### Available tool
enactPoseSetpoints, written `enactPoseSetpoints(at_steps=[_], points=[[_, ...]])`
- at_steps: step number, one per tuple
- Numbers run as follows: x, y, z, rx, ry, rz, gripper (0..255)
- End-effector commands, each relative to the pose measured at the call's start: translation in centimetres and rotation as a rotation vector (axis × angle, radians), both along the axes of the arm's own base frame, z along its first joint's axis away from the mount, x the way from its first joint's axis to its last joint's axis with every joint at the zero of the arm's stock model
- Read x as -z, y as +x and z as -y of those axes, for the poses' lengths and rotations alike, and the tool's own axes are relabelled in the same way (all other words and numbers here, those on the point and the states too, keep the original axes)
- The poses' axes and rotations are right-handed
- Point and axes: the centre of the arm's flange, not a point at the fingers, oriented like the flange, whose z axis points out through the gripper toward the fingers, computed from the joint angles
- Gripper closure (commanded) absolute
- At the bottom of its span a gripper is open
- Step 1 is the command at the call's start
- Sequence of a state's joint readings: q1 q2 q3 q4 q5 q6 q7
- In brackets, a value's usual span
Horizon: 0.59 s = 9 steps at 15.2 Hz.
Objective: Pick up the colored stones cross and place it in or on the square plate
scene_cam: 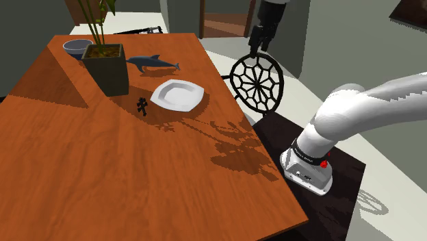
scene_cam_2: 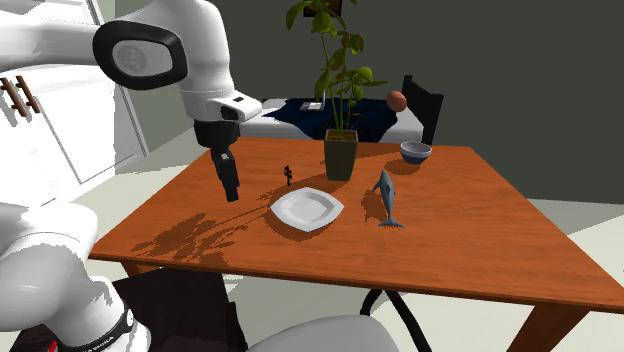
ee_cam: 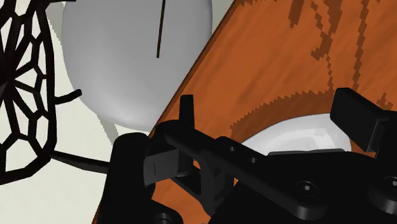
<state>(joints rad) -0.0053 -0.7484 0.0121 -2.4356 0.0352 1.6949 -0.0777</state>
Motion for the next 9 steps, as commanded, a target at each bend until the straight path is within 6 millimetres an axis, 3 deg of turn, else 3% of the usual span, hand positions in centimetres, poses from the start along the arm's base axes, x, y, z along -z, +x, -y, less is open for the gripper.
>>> enactPoseSetpoints(at_steps=[1,9], points=[[0.0,0.0,0.0,0.0,0.0,0.0,0],[1.9,6.1,-9.5,-0.028,-0.064,-0.01,0]])
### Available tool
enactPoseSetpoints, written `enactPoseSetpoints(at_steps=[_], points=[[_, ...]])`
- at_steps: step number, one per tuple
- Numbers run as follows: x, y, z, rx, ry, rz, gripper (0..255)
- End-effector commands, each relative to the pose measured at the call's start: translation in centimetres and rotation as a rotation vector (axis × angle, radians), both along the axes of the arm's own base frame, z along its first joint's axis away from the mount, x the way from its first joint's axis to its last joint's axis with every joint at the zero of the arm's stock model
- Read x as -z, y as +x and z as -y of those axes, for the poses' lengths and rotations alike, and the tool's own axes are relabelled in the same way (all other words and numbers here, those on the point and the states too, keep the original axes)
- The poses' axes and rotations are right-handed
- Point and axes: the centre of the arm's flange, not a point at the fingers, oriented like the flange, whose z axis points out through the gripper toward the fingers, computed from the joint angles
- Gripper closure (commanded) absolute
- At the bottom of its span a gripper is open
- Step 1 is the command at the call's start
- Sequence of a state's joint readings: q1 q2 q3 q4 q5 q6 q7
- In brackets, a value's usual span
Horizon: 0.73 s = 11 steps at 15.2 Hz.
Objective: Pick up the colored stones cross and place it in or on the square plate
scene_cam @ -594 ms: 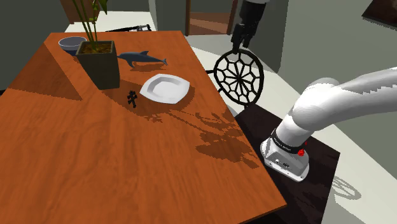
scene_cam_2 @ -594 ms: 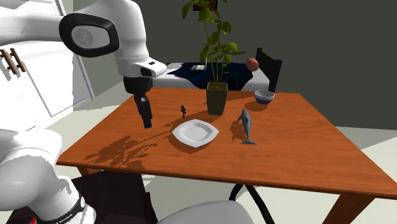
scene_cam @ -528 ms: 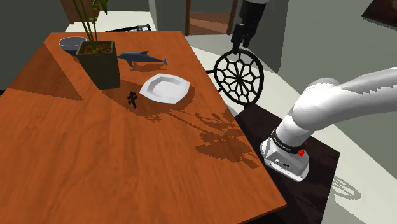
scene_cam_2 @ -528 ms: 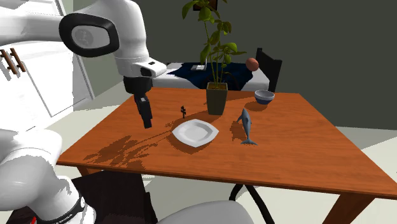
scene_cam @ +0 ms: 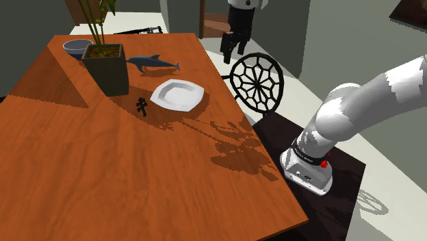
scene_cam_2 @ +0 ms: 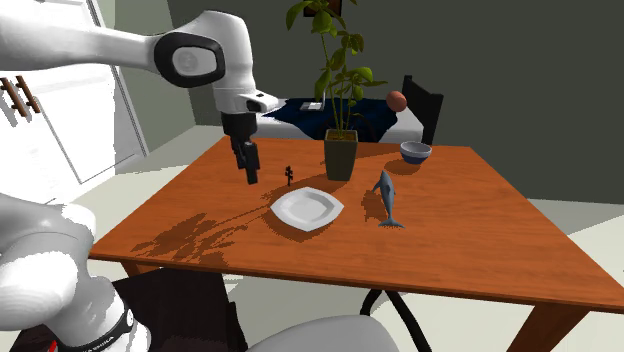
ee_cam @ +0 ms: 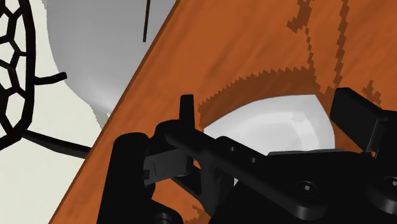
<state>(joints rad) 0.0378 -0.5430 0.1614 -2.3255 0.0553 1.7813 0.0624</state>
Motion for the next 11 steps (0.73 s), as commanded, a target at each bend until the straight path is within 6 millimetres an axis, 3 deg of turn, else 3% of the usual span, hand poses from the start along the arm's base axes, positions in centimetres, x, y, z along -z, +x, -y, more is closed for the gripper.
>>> enactPoseSetpoints(at_steps=[1,11], points=[[0.6,1.5,-2.3,-0.006,-0.015,-0.002,0],[4.0,8.7,-14.2,-0.041,-0.095,-0.015,0]])
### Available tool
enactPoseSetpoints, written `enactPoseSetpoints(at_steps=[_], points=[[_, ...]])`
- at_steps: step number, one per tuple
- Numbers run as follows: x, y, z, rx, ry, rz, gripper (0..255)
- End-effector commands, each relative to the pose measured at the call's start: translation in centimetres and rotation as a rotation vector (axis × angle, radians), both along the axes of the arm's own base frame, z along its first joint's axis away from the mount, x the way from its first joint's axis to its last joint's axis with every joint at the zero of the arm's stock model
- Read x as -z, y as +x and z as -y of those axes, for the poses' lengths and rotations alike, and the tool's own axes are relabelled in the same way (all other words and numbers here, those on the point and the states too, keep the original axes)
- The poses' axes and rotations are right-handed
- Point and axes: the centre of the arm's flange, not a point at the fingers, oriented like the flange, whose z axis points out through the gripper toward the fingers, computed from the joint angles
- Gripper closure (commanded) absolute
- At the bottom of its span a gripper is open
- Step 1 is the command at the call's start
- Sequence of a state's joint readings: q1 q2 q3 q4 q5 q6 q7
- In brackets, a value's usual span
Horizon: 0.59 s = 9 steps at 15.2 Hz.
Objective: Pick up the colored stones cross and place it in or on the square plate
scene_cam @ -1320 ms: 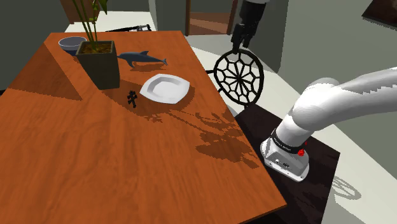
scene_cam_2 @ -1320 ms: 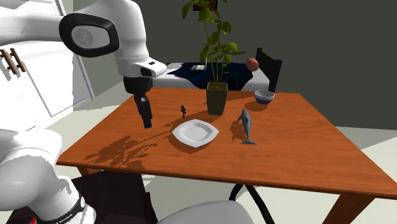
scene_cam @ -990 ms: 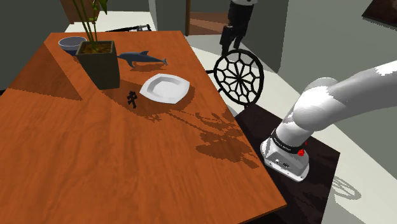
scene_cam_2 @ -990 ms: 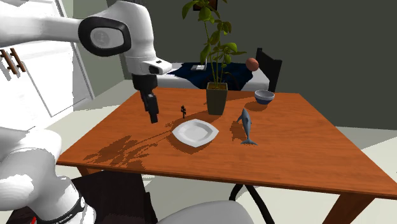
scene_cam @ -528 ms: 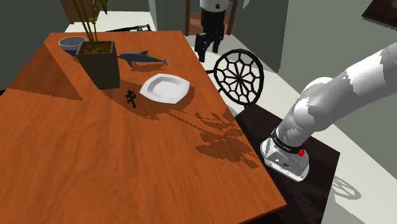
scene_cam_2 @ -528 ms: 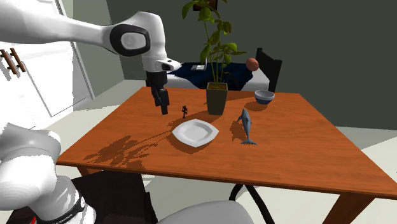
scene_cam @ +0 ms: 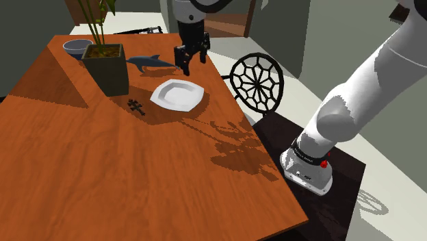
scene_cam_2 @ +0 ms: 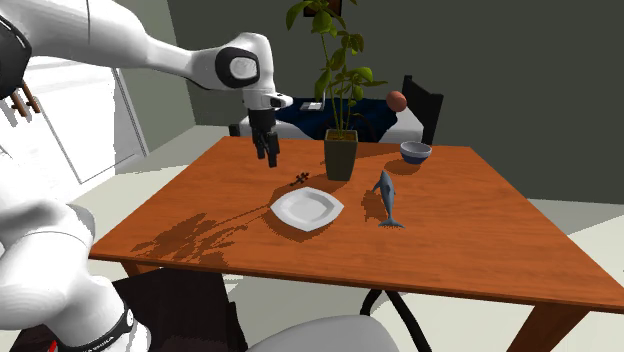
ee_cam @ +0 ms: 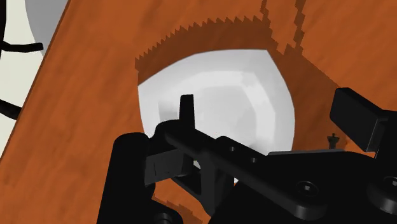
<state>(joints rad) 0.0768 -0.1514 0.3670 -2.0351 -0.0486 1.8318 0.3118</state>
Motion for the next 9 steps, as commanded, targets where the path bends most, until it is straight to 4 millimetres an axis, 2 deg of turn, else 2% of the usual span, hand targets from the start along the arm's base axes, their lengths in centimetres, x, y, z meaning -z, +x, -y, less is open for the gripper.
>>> enactPoseSetpoints(at_steps=[1,9], points=[[1.0,1.5,-2.2,-0.006,-0.016,-0.002,0],[4.6,6.9,-11.7,-0.033,-0.079,-0.012,0]])
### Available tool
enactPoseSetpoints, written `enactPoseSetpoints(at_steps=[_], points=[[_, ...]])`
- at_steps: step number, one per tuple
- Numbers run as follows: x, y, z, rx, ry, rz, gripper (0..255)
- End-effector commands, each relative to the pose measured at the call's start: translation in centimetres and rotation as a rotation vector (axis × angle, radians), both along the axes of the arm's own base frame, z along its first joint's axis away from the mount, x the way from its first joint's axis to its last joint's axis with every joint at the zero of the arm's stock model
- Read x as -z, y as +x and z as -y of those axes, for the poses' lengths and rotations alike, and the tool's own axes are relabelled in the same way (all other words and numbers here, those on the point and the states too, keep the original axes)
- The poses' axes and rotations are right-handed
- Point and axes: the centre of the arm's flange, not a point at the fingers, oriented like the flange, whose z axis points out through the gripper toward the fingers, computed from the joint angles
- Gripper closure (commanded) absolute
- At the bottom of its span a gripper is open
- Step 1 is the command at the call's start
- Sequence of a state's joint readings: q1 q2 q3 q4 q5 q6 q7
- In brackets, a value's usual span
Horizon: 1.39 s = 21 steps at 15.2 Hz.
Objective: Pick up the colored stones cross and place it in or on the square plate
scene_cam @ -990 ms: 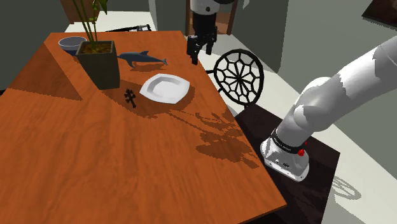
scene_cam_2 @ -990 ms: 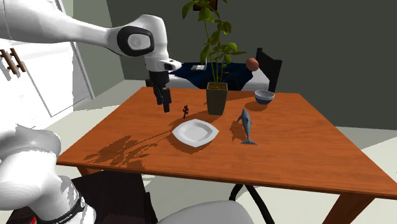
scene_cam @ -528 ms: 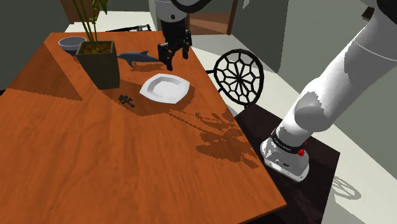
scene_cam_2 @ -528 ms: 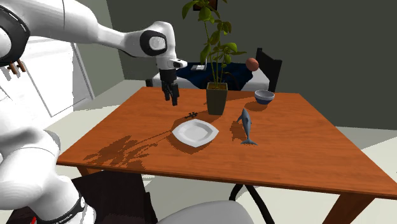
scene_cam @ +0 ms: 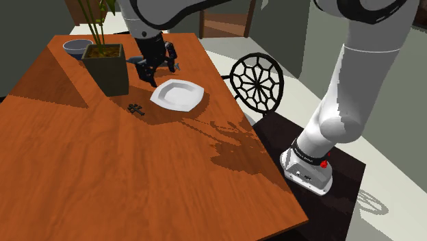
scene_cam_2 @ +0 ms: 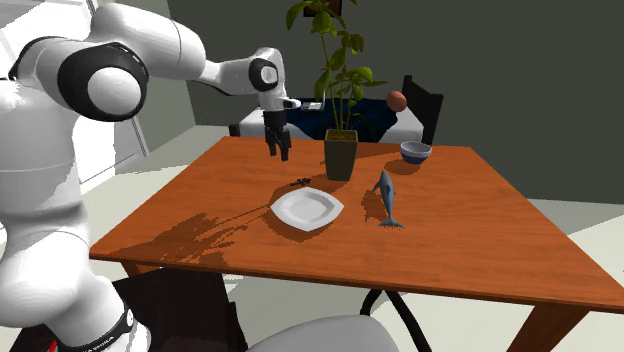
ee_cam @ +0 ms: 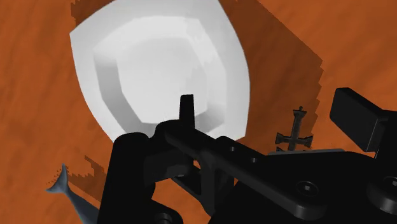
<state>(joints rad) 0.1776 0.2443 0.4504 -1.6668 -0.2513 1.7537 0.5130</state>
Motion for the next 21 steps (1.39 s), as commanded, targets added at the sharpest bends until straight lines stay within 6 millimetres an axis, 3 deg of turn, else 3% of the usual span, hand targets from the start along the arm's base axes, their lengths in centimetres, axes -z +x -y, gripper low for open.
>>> enactPoseSetpoints(at_steps=[1,8,15,21], points=[[1.3,1.2,-2.4,-0.005,-0.017,-0.002,0],[4.9,5.5,-10.4,-0.029,-0.072,-0.01,0],[8.5,5.5,-9.4,-0.029,-0.072,-0.01,0],[8.8,5.5,-9.4,-0.029,-0.072,-0.01,0]])
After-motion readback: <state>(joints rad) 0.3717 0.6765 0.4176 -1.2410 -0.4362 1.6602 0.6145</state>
